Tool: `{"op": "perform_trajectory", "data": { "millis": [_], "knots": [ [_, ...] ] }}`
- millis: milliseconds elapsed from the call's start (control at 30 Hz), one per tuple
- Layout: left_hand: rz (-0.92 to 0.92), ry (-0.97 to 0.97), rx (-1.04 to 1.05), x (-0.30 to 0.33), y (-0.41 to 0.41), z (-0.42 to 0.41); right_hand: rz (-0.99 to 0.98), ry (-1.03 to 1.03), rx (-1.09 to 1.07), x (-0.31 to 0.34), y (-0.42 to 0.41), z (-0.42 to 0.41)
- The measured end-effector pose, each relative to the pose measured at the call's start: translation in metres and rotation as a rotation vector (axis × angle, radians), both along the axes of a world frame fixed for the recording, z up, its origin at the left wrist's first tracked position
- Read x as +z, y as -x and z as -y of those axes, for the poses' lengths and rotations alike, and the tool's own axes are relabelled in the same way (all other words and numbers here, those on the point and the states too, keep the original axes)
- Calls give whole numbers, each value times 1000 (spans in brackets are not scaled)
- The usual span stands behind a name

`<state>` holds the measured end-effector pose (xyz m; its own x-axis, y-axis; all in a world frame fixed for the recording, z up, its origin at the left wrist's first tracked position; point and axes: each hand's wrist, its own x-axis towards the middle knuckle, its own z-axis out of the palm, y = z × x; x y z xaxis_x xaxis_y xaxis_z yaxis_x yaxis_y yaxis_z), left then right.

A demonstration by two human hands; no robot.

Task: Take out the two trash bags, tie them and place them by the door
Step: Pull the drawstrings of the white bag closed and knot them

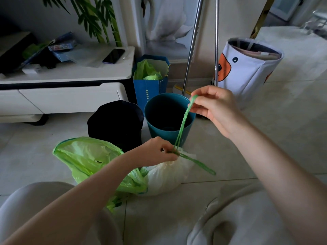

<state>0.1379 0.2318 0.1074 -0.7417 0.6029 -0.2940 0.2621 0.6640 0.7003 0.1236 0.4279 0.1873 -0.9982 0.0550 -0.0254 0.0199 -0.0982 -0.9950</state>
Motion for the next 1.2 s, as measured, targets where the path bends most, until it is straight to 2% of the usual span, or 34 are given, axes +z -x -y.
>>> {"op": "perform_trajectory", "data": {
  "millis": [167, 200, 267, 333, 367, 433, 467, 667, 800, 933, 1000, 1100, 1200],
  "knots": [
    [90, -56, 151, -5, -2, -5, 49, -76, -3, -11, 9, 7],
    [119, -90, 206, -6, -1, -5, 61, -165, -12, -16, 12, 7],
    [176, -186, 360, -7, 2, -3, 107, -503, 7, -30, 14, 6],
    [234, -302, 514, -9, 5, 1, 185, -822, 186, -45, 10, 10],
    [259, -350, 571, -11, 7, 4, 217, -893, 335, -51, 5, 14],
    [305, -436, 646, -12, 9, 7, 256, -882, 556, -64, -3, 23],
    [334, -467, 671, -10, 9, 7, 258, -859, 582, -66, -7, 27],
    [551, -510, 715, -6, 7, 5, 46, -919, 463, -54, -8, 17],
    [614, -514, 671, -4, 4, 5, 116, -870, 466, -49, -11, 12],
    [519, -472, 625, -5, 8, 12, 423, -783, 728, -50, -17, 9],
    [445, -444, 594, -1, 8, 14, 476, -768, 718, -55, -17, 6],
    [301, -362, 524, 3, 10, 17, 229, -779, 465, -69, -12, 10],
    [200, -341, 476, 7, 8, 18, 120, -722, 465, -83, -15, 24]
  ]
}}
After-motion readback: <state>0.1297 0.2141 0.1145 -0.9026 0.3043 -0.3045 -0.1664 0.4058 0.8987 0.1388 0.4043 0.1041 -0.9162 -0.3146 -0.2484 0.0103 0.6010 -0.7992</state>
